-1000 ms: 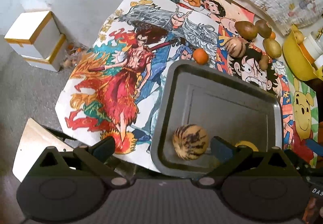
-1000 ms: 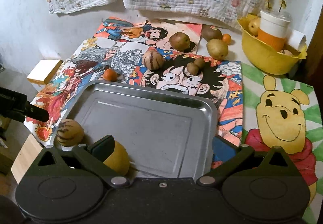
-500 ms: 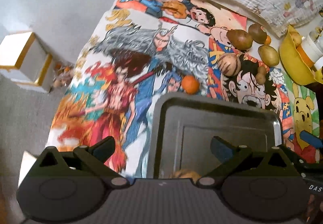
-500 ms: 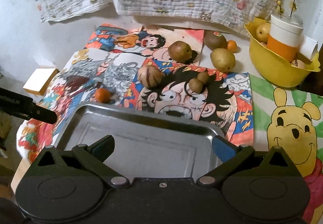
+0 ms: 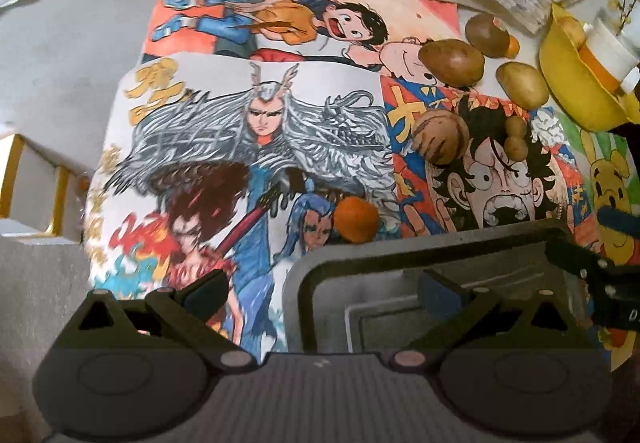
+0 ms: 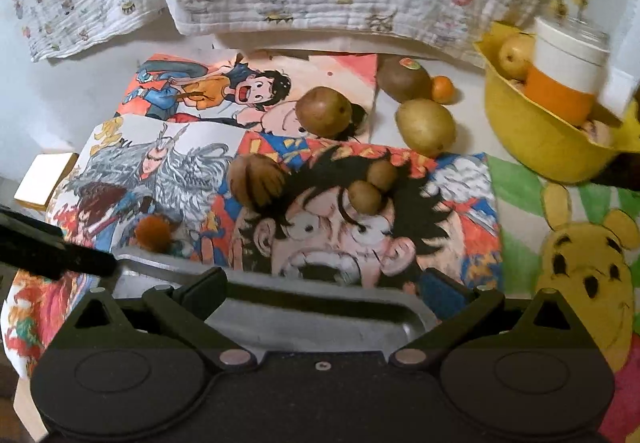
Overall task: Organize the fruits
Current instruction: 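Move the left tool toward the tangerine while the right tool approaches the brown spotted fruit, then grasp the orange tangerine with the left tool while the right tool grasps the brown spotted fruit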
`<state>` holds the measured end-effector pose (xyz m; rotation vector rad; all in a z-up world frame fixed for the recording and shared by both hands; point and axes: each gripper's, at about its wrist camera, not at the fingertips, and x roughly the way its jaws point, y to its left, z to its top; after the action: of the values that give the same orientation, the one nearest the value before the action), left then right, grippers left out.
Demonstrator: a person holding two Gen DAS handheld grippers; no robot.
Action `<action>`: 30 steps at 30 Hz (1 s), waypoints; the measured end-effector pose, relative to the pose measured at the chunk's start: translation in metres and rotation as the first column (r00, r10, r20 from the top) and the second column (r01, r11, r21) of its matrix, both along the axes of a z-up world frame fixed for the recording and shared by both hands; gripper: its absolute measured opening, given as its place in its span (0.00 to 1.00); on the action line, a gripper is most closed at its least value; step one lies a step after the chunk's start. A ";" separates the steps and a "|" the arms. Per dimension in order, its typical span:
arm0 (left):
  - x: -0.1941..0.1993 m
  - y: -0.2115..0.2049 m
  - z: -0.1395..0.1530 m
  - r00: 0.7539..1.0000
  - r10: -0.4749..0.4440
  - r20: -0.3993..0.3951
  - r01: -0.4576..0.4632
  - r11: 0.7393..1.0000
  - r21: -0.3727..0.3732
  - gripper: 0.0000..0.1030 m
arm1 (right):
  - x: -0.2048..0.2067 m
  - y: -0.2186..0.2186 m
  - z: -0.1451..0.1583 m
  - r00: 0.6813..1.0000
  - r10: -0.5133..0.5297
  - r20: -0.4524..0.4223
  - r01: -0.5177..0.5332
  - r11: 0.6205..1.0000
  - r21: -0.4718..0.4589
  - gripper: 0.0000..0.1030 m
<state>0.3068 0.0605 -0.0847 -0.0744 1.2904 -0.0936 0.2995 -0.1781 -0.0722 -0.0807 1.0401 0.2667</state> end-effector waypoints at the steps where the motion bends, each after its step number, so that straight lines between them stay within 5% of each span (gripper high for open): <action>1: 0.004 -0.001 -0.002 1.000 -0.007 -0.002 0.007 1.000 -0.002 0.99 | 0.006 0.003 -0.001 1.000 0.002 -0.005 -0.002 1.000 0.006 0.99; 12: 0.031 -0.002 -0.017 0.999 -0.031 -0.011 0.030 0.998 -0.052 0.99 | 0.077 0.021 -0.017 0.991 -0.037 -0.127 0.052 0.992 0.115 0.99; 25: 0.038 -0.009 -0.027 0.997 -0.078 -0.010 0.077 0.994 -0.076 0.96 | 0.115 0.051 -0.047 0.961 -0.067 -0.268 0.118 0.976 0.181 0.86; 30: 0.040 -0.008 -0.027 0.997 -0.077 -0.004 0.077 0.993 -0.087 0.86 | 0.117 0.060 -0.052 0.958 -0.071 -0.277 0.124 0.976 0.178 0.76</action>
<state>0.3470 0.0530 -0.1118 -0.0993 1.2970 -0.2156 0.4163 -0.1176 -0.1238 0.1880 1.2798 0.2926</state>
